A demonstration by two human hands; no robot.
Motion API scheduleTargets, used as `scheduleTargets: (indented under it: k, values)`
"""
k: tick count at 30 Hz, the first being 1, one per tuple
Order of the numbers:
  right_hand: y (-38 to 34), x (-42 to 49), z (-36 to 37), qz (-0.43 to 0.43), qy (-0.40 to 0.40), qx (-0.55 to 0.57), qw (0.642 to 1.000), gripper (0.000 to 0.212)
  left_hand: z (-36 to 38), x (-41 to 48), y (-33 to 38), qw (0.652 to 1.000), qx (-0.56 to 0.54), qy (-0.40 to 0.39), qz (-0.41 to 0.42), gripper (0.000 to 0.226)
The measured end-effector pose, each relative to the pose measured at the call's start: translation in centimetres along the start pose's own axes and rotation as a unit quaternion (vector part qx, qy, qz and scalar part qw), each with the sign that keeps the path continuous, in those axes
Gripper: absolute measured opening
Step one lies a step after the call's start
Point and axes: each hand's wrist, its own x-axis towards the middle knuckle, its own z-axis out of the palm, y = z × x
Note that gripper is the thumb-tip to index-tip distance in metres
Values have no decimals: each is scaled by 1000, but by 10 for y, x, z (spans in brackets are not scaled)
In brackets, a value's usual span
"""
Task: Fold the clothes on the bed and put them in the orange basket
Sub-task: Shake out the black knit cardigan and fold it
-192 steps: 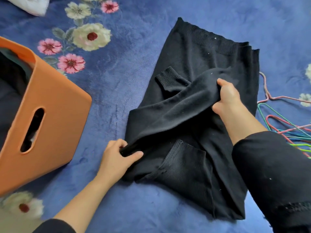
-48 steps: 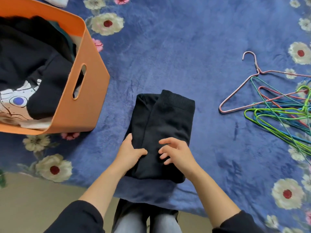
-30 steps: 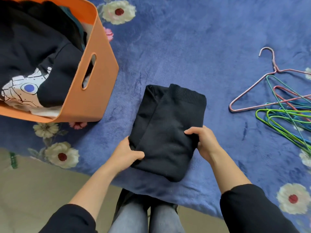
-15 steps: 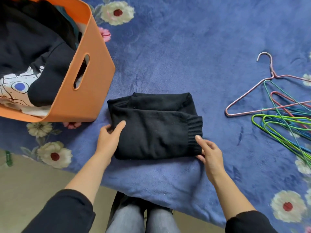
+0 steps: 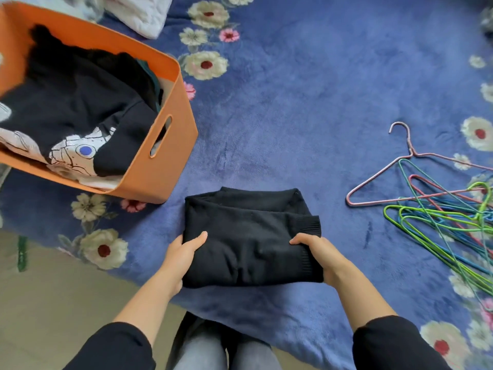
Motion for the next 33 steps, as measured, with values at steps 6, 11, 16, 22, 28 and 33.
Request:
scheduleTargets:
  k: [6,11,16,22,28,33]
  values:
    - [-12,-71,-20,-41,8,16,999,33,-5,-56,48,996,17,-74,46,32]
    - [-33,-143,-28,-109,-16,27,994,17,-22,-116,102,980,19,-113,162,25]
    - [-80,-197,7,-173,-71,-28,982,31,-70,-151,157,964,29,-121,234,37]
    - [-137,-217,89,-240,-101,-76,962,24,-160,-138,225,954,76,-77,280,22]
    - [-193,-195,220,-267,-58,-79,959,18,-259,-81,309,931,152,-61,326,24]
    - [-226,-182,289,-270,-31,-55,961,18,-299,-34,350,928,154,-21,338,37]
